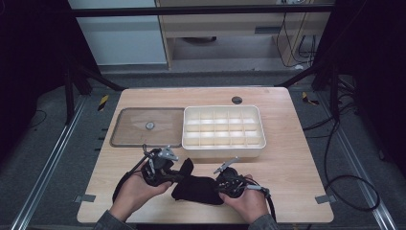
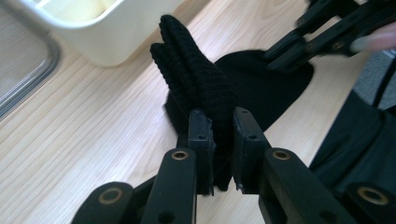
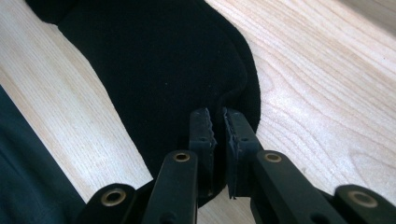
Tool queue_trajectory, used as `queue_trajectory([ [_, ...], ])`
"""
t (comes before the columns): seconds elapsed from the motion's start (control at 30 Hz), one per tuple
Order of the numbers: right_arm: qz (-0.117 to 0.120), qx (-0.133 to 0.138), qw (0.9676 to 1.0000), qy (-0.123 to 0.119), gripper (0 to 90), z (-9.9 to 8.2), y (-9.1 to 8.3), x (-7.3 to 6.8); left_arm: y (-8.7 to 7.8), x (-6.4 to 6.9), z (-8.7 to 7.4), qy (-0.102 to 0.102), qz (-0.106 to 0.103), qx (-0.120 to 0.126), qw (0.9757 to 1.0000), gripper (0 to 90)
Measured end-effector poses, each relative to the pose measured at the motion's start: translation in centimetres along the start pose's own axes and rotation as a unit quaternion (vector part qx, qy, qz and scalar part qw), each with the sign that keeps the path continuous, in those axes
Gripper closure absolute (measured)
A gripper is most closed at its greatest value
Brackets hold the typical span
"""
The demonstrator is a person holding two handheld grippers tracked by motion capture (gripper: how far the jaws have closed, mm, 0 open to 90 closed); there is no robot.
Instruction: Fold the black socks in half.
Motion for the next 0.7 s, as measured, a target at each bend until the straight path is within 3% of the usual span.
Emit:
queue_trajectory([
  [0.3, 0.008, 0.005, 0.9999, 0.004, 83.4, 0.1, 0.0, 0.2, 1.2, 1.0, 0.9, 0.012, 0.000, -0.009, 0.9999, 79.5],
  [0.6, 0.015, 0.009, 0.9998, 0.009, 83.5, 0.3, 0.2, 0.5, 2.4, 2.4, 1.7, 0.022, -0.017, -0.005, 0.9996, 79.5],
  [0.7, 0.015, 0.009, 0.9998, 0.008, 83.4, 0.4, 0.2, 0.6, 3.3, 3.0, 1.9, 0.029, -0.017, -0.015, 0.9993, 79.5],
])
Point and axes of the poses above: each handheld gripper's, and its own axes: y roughly forward along the jaws, z roughly out of its top, x roughly to its right, the point moved 2 cm from there along y, roughly forward along the jaws, and after that the axes turned 13 degrees about -x, right-handed, at the moved point
